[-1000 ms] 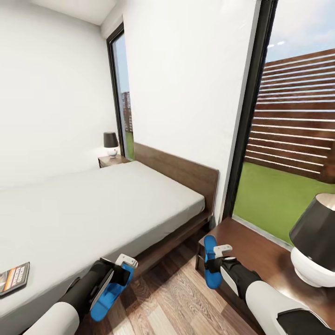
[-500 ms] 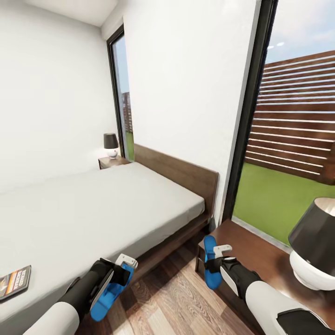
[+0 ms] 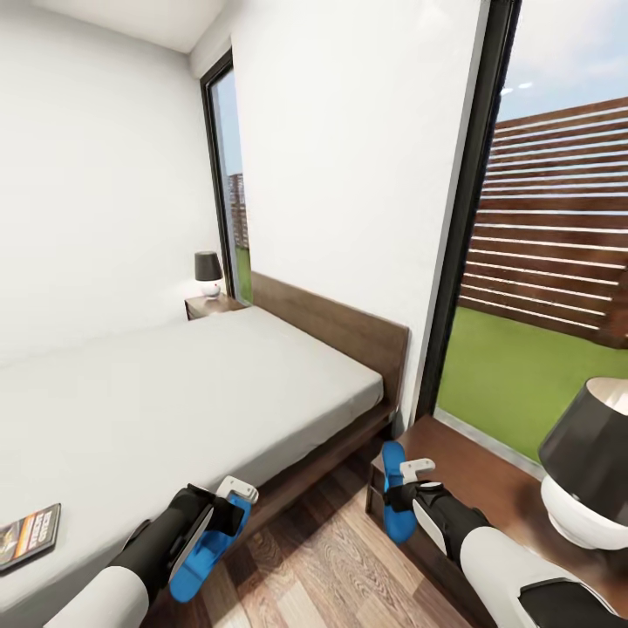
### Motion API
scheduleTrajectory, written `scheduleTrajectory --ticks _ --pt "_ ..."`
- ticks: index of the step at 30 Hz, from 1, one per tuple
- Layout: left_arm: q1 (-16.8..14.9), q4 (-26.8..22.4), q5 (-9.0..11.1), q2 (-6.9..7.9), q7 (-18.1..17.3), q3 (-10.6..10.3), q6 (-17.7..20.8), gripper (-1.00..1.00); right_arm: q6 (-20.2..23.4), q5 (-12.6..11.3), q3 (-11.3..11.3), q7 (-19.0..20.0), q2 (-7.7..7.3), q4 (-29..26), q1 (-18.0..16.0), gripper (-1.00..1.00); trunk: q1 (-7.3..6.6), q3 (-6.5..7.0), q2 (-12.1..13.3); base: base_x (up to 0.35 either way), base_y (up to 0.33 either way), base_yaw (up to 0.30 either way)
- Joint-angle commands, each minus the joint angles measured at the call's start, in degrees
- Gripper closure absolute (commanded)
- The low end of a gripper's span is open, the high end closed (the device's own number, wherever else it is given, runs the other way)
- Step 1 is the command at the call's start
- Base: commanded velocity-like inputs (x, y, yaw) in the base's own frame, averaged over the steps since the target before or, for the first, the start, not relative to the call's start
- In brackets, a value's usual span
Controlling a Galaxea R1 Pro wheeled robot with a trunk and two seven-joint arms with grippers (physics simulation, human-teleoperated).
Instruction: In the bedroom, move the book from the bed onto either nightstand, and place the two sandals side by side next to the bed.
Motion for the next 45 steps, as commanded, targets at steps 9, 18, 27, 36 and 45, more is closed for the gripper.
scheduleTrajectory --ticks 9,18,27,36,45 --pt "0.0 -0.1 -0.7 0.04 -0.5 -0.2 0.1 1.00 0.3 -0.2 0.3 0.0 -0.02 -0.1 0.0 1.00 -1.98 1.55 3.6 0.000 0.000 0.000" --pt "0.0 -0.1 -0.7 0.05 -0.5 -0.2 0.1 1.00 0.3 -0.2 0.3 0.0 -0.02 -0.1 0.0 1.00 -3.96 3.17 7.2 0.000 0.000 0.000" --pt "0.0 -0.1 -0.7 0.05 -0.5 -0.2 0.1 1.00 0.3 -0.2 0.3 0.0 -0.02 0.0 0.0 1.00 -5.94 4.79 10.8 0.000 0.000 0.000" --pt "0.0 -0.1 -0.7 0.05 -0.5 -0.3 0.1 1.00 0.3 -0.2 0.3 0.0 -0.02 0.0 0.0 1.00 -7.91 6.40 14.4 0.000 0.000 0.000" --pt "0.0 -0.1 -0.8 0.05 -0.5 -0.3 0.1 1.00 0.3 -0.2 0.3 0.0 -0.02 0.0 0.0 1.00 -9.89 8.02 18.0 0.000 0.000 0.000"
